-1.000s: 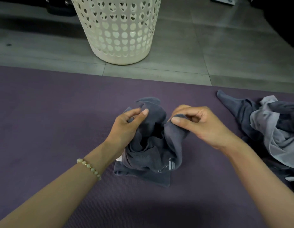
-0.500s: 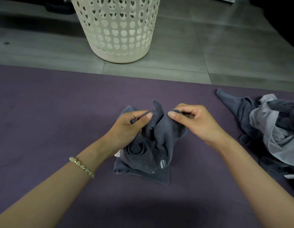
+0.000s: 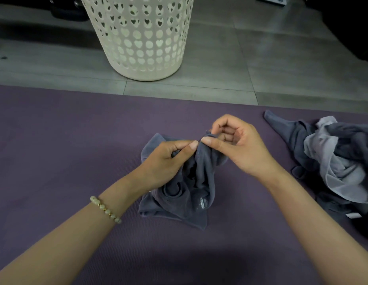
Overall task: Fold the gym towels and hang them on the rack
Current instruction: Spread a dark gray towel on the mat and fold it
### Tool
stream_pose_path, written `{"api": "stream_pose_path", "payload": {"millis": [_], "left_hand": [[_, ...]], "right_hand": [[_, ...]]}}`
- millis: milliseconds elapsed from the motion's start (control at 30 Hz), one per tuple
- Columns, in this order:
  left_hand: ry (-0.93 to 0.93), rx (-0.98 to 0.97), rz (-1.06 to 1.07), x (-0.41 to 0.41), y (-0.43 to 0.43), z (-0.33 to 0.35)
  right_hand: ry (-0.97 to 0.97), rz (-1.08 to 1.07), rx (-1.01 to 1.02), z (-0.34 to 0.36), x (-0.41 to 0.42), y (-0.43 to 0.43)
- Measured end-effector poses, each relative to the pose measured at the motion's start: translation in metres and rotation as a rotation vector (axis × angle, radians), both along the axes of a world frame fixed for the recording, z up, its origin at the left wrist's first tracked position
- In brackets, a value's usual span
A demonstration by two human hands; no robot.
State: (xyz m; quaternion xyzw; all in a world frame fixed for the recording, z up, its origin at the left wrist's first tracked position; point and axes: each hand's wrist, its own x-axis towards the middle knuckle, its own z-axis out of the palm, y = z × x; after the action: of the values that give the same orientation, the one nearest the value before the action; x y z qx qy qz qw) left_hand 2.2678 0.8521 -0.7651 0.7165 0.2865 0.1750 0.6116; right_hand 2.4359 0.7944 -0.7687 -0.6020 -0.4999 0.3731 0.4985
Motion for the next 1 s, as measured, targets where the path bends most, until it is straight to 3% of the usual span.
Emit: {"api": "stream_pose_path", "payload": {"millis": [200,300,600,733,933,1000], "left_hand": [[0.007,0.154,0.273,-0.008,0.016,0.036],[0.045,0.225,0.418,-0.021,0.028,0.077],[-0.15,0.374,0.806,-0.099,0.028,0.211],[-0.032,0.505,0.73,-0.127,0.009,0.246],[0.103,0.653,0.344,-0.157,-0.018,0.29],[0.183,0.677,0.231,-0.163,-0.026,0.298]], "right_hand": [[-0.049,-0.058,-0.019,0.048,0.019,-0.018],[-0.188,-0.083,-0.037,0.095,0.038,-0.039],[-0.642,-0.304,0.009,0.217,0.085,-0.138],[-0.815,-0.322,0.062,0.257,0.086,-0.171],[-0.596,-0.31,0.031,0.305,0.085,-0.203],[-0.424,-0.256,0.025,0.314,0.079,-0.214]]}}
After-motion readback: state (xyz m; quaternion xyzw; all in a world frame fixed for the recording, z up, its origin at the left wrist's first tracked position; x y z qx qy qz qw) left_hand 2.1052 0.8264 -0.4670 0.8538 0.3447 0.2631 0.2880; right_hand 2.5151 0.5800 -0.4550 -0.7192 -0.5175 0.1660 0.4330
